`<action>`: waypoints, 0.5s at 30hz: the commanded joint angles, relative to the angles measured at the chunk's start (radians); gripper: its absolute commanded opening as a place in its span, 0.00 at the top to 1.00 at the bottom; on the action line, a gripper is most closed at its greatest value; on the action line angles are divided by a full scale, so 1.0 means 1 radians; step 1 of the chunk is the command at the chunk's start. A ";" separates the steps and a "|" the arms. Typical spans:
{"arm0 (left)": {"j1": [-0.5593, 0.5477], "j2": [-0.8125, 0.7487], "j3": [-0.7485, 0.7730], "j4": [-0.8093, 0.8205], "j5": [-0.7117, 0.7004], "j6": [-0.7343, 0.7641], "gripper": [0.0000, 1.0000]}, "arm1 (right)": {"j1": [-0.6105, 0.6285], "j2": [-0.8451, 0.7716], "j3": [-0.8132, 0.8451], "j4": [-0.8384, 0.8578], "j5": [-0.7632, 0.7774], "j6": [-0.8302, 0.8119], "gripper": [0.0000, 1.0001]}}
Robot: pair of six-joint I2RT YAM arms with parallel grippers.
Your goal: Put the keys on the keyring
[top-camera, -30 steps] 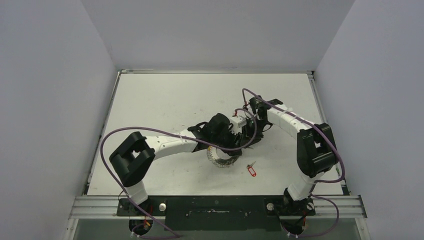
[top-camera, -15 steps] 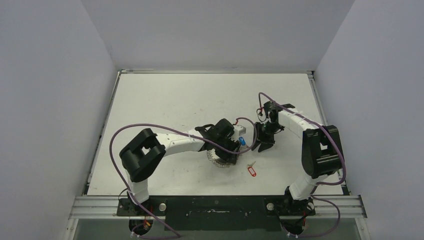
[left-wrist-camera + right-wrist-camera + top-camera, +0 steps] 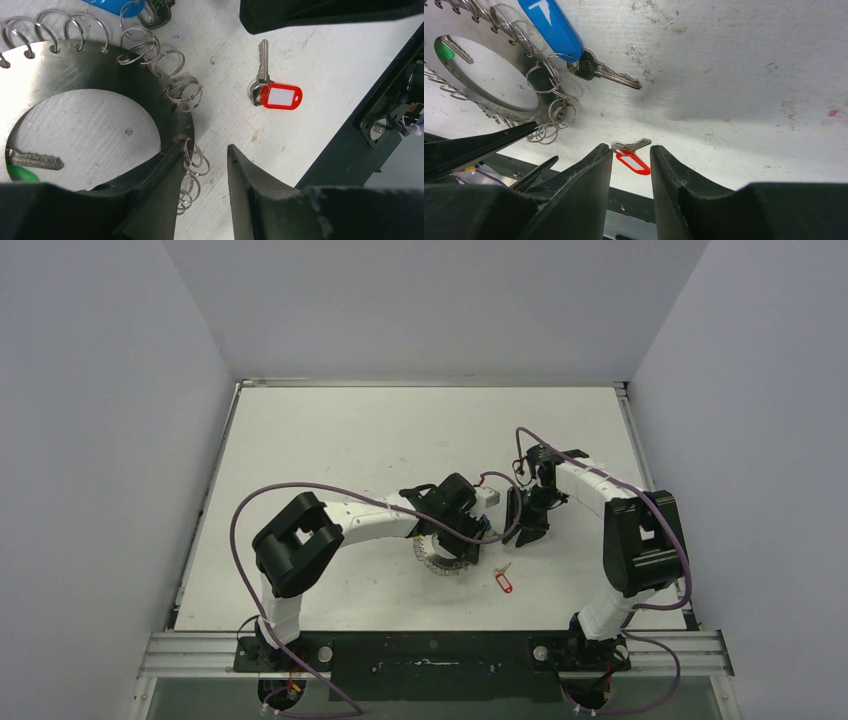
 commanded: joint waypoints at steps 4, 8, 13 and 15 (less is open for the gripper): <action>-0.004 0.043 0.072 -0.047 0.018 0.033 0.69 | -0.003 -0.053 -0.002 0.008 -0.013 -0.008 0.65; -0.005 0.041 0.088 -0.095 -0.007 0.037 0.74 | -0.004 -0.053 -0.001 0.010 -0.014 -0.008 0.65; -0.016 0.042 0.095 -0.135 -0.034 0.037 0.71 | -0.004 -0.049 0.002 0.013 -0.020 -0.010 0.65; -0.016 0.044 0.095 -0.141 -0.044 0.039 0.68 | -0.004 -0.049 0.004 0.013 -0.021 -0.009 0.65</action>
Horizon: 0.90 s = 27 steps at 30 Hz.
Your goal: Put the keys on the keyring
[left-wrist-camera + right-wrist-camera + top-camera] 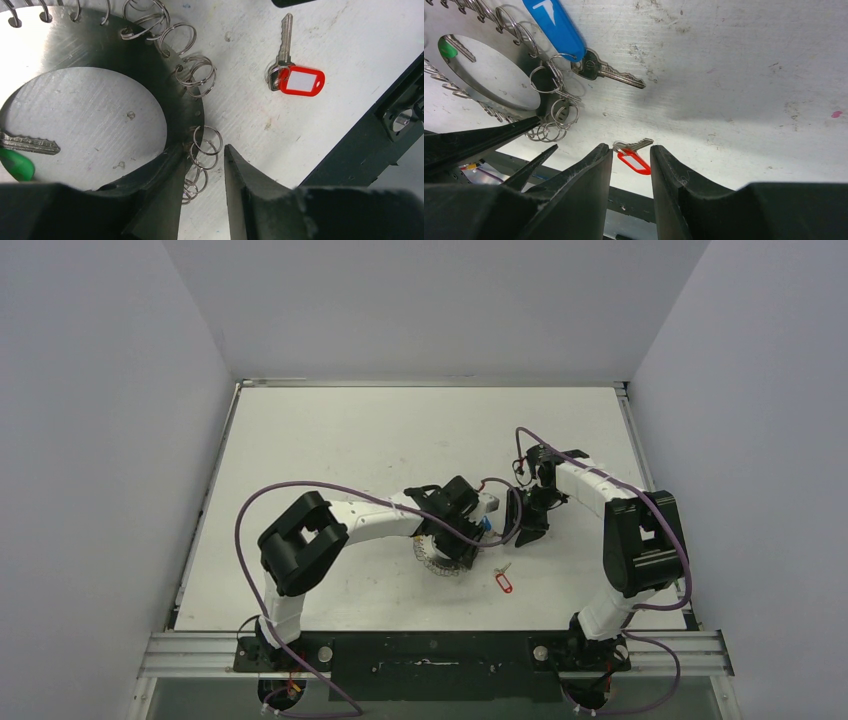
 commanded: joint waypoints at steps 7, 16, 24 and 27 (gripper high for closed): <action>-0.010 0.041 0.072 -0.004 0.024 0.024 0.77 | -0.004 -0.047 0.006 0.013 -0.016 -0.012 0.65; -0.001 0.037 0.073 0.017 0.029 0.017 0.67 | -0.003 -0.050 0.006 0.017 -0.020 -0.011 0.65; 0.006 0.040 0.065 0.049 0.054 0.003 0.75 | -0.004 -0.049 0.000 0.019 -0.026 -0.014 0.65; 0.008 0.050 0.072 0.036 0.055 0.007 0.83 | -0.004 -0.051 -0.003 0.019 -0.026 -0.015 0.65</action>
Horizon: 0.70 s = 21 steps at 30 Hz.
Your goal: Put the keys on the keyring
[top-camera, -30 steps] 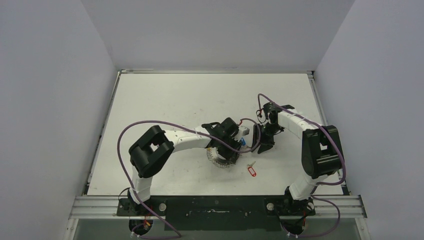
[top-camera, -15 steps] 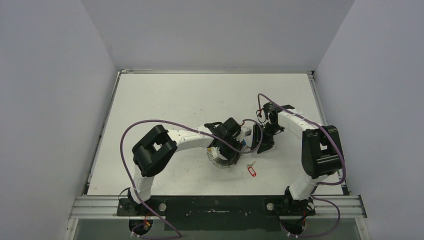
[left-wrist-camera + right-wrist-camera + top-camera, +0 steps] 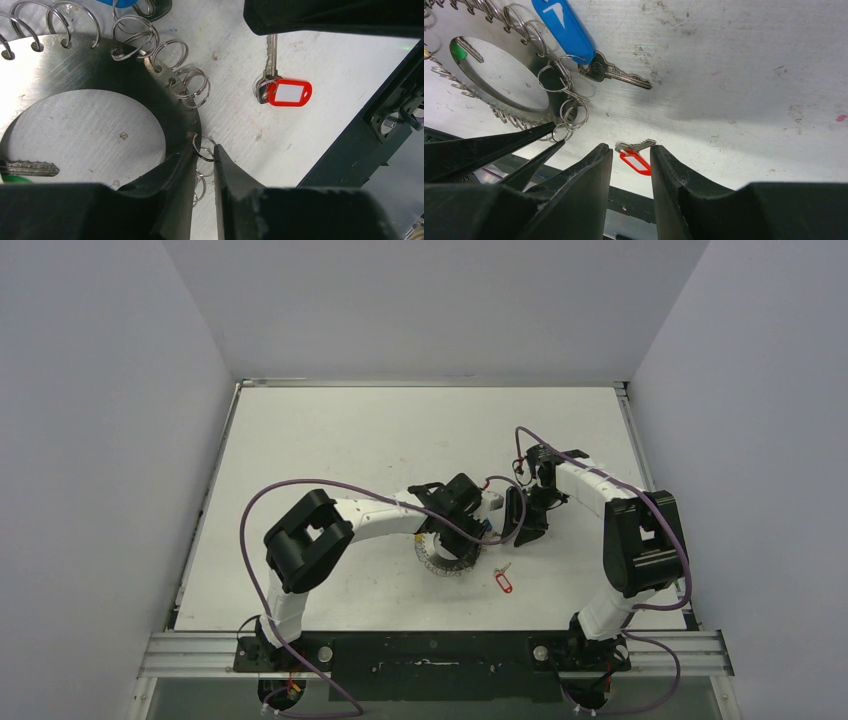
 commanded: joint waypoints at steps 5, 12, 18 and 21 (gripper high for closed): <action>0.008 0.035 0.049 -0.011 0.016 0.012 0.82 | -0.003 -0.056 -0.002 0.013 -0.014 -0.008 0.65; 0.012 0.053 0.066 -0.044 0.003 0.017 0.77 | -0.004 -0.054 0.010 0.011 -0.014 -0.006 0.65; 0.025 0.028 0.068 -0.042 -0.004 0.027 1.00 | -0.004 -0.062 0.012 0.007 -0.015 -0.009 0.65; 0.032 -0.011 0.052 -0.024 -0.018 0.033 1.00 | -0.003 -0.067 0.024 -0.001 -0.014 -0.010 0.64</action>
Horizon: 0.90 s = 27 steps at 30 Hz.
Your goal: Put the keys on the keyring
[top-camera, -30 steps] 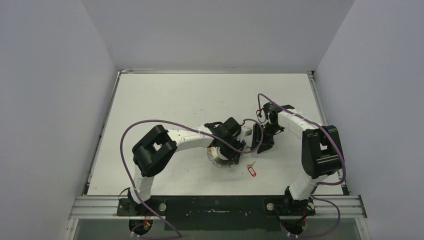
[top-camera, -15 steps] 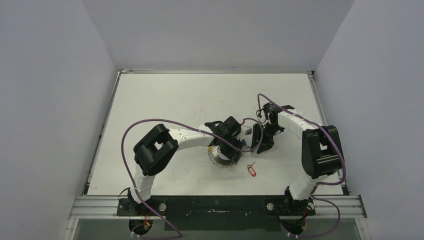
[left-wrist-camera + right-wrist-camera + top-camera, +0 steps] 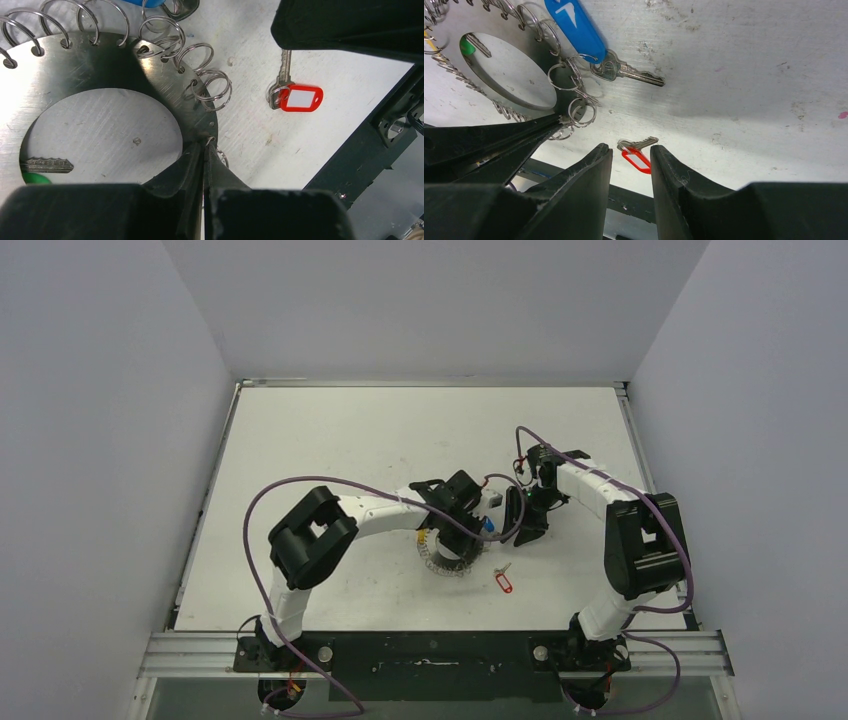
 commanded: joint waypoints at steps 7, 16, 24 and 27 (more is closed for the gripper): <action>0.035 -0.207 -0.102 0.106 -0.063 0.031 1.00 | -0.002 -0.067 0.102 -0.044 -0.023 -0.037 0.63; 0.058 -0.500 -0.328 0.326 -0.120 0.071 1.00 | 0.008 -0.162 0.233 -0.039 -0.113 -0.064 0.28; 0.112 -0.747 -0.542 0.531 -0.142 0.084 1.00 | 0.123 -0.258 0.280 0.155 -0.167 -0.041 0.20; 0.134 -0.817 -0.611 0.618 -0.148 0.070 1.00 | 0.193 -0.322 0.206 0.328 -0.257 -0.058 0.20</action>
